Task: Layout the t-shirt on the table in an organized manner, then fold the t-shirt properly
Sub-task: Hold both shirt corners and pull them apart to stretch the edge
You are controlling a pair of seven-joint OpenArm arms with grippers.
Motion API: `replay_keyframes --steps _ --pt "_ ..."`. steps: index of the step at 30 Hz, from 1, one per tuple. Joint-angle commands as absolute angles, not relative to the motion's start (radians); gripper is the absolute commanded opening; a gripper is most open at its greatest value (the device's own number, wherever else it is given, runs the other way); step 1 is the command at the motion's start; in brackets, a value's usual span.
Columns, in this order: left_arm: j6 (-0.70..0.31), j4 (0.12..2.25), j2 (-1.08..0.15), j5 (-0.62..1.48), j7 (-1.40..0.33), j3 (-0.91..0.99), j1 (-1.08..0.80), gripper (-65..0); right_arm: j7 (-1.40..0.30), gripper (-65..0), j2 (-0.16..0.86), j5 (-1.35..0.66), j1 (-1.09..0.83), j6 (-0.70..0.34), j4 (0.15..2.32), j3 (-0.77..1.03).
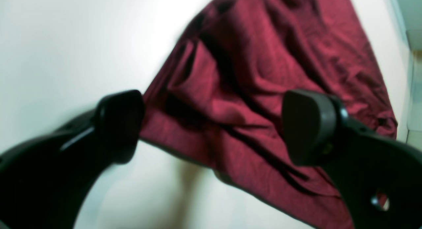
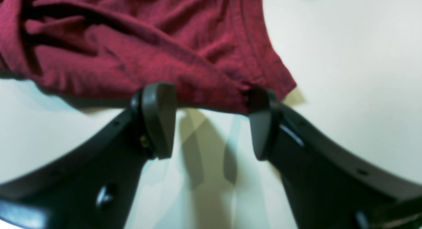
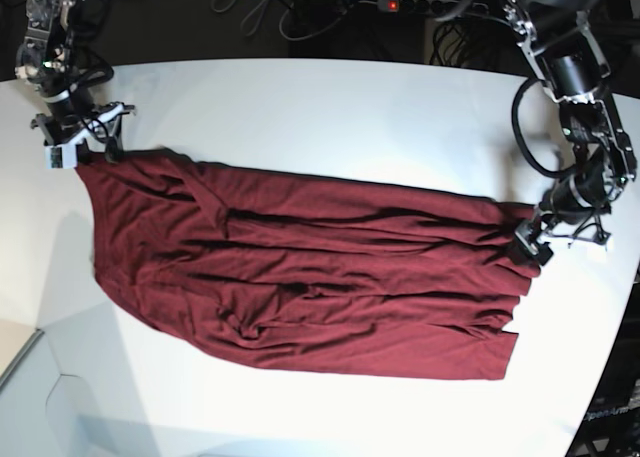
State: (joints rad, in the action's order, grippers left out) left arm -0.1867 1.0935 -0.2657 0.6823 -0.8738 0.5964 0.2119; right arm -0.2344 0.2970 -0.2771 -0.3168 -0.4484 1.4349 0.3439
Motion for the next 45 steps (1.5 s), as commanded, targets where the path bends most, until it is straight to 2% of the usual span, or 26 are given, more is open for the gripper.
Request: replay_keyframes --steps 1,7,14,21,29,33,37,45 --pt "-0.191 1.107 -0.278 0.699 -0.866 0.598 0.225 0.0 -0.206 -29.8 0.311 -0.291 -0.315 -0.452 1.449 0.349" --pt "-0.191 1.106 -0.277 0.699 -0.780 0.596 0.191 0.0 -0.206 -29.8 0.311 -0.291 -0.315 -0.452 1.449 0.349" --pt "-0.191 1.106 -0.275 0.699 -0.757 0.555 0.159 -0.7 -0.206 -29.8 0.311 -0.291 -0.315 -0.452 1.449 0.351" --pt "-0.182 1.106 -0.278 0.699 -0.702 0.446 0.159 -19.3 -0.206 -29.8 0.311 -0.291 -0.315 -0.452 1.454 0.351" --pt "-0.189 1.106 -0.288 0.699 -0.685 0.438 0.157 -51.6 -0.206 -30.0 0.311 -0.291 -0.317 -0.452 1.454 0.389" --pt "-0.189 1.106 -0.309 0.699 -0.688 0.438 0.160 -64.8 -0.206 -29.8 0.311 -0.291 -0.312 -0.452 1.454 0.404" --pt "-0.189 1.106 -0.321 0.700 -0.688 0.438 0.163 -64.4 -0.206 -29.4 0.311 -0.291 -0.309 -0.452 1.451 0.404" --pt "-0.189 1.109 -0.344 0.704 -0.694 0.438 0.163 -64.7 -0.209 -22.6 0.309 -0.291 -0.308 -0.452 1.451 0.400"
